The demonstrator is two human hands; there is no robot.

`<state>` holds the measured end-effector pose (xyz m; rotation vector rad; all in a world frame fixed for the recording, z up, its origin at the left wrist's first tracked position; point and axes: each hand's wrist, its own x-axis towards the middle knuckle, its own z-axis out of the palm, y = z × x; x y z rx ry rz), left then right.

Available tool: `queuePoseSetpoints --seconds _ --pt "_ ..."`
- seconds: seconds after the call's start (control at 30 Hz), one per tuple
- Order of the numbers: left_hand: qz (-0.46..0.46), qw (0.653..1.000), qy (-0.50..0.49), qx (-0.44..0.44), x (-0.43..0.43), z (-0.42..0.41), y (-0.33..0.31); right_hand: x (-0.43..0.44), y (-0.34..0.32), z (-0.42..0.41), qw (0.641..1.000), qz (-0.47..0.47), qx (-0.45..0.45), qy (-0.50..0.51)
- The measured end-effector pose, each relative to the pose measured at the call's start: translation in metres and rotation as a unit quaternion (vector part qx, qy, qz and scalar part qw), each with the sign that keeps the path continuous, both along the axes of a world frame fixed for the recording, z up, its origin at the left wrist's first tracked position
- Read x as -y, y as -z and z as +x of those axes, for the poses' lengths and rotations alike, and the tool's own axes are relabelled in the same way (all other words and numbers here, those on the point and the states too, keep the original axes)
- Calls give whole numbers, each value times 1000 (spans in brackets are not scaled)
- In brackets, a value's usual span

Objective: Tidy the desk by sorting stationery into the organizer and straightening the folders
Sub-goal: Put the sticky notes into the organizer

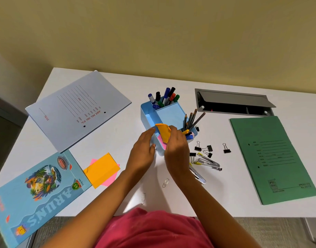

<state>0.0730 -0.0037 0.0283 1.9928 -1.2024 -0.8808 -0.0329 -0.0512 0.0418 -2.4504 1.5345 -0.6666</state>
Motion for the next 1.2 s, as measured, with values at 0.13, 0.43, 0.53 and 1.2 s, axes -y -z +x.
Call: queuePoseSetpoints --seconds 0.13,0.43,0.53,1.2 --pt "20 1000 -7 -17 1 0 5 -2 3 0 999 -31 -12 30" --pt "16 1000 -10 -17 1 0 11 1 1 1 990 -91 -103 42" --pt "1 1000 -9 -6 0 -1 12 5 4 6 986 -117 -107 53" --pt "-8 977 -78 197 -53 51 11 -24 -7 9 993 7 75 -86"
